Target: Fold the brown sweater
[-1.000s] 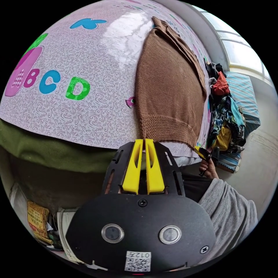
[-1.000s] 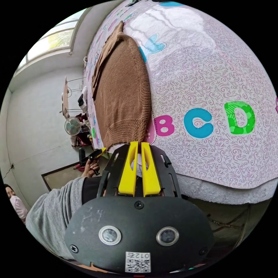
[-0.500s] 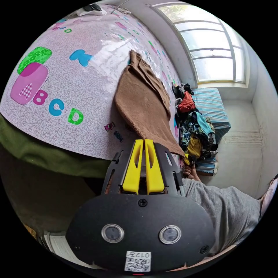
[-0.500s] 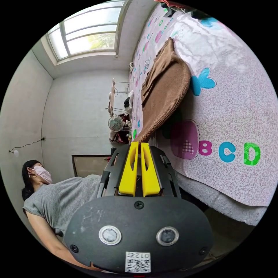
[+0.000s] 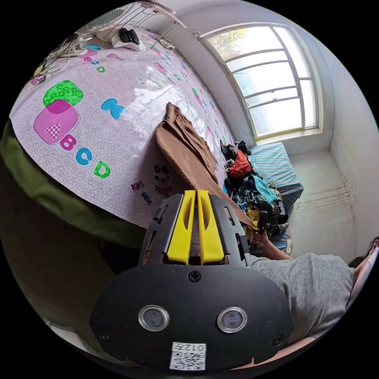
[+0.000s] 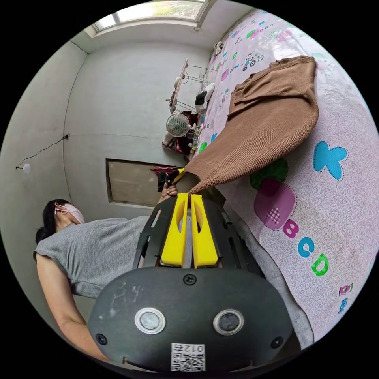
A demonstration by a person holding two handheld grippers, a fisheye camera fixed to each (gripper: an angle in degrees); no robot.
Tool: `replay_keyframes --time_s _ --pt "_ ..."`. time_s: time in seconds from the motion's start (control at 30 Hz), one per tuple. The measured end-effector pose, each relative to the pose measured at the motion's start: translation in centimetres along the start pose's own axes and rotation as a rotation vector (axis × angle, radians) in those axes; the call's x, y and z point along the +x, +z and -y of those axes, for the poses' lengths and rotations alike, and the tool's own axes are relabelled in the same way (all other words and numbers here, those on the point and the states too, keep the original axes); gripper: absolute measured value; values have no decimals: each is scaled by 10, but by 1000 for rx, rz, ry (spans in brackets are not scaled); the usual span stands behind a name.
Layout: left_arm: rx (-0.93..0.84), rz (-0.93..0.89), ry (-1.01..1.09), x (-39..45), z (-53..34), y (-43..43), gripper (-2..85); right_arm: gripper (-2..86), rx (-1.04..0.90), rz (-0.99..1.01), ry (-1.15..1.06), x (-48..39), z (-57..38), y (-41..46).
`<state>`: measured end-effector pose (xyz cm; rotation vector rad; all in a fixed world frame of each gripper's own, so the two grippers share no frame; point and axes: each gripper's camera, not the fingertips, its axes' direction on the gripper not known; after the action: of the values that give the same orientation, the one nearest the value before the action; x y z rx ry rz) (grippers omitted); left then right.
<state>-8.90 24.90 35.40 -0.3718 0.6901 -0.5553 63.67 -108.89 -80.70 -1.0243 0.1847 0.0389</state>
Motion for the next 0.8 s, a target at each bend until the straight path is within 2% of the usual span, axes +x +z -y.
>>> replay_keyframes --time_s 0.33,0.57,0.8 --pt "57 -68 -27 5 -57 -32 -1 -10 -65 119 -12 -26 -33 30" --pt "59 -128 -46 12 -55 -53 -1 -10 107 210 -80 -53 -62 33" --pt "-55 -139 4 20 28 -32 -1 -10 315 165 -106 -56 -48 45"
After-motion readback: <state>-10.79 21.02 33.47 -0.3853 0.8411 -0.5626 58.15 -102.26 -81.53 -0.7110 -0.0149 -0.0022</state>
